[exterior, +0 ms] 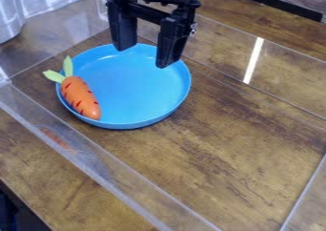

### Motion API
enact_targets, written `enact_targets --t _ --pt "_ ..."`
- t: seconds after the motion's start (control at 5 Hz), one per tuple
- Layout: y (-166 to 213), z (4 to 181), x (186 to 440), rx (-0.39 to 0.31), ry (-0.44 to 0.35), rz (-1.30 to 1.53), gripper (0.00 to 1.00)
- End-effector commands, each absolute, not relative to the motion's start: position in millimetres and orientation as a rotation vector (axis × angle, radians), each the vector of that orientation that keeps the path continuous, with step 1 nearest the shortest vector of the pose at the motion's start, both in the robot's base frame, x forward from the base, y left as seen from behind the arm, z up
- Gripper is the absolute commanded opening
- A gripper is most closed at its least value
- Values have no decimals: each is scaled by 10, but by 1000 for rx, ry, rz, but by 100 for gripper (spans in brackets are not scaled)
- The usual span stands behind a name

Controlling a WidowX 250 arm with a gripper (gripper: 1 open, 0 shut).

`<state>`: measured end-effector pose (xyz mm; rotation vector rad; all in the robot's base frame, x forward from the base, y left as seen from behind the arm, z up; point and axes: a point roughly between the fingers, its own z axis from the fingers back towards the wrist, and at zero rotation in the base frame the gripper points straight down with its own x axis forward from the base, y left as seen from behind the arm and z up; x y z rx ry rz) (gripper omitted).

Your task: Remove the carrot from inside the blue tray and put it on the table

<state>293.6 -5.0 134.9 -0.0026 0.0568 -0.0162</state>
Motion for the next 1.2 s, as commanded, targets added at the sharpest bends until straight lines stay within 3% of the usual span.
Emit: enact_targets --t 0.0,1.0 --pt "-38 1294 2930 -9 71 7 100" --pt "186 1008 2885 -45 114 271 100"
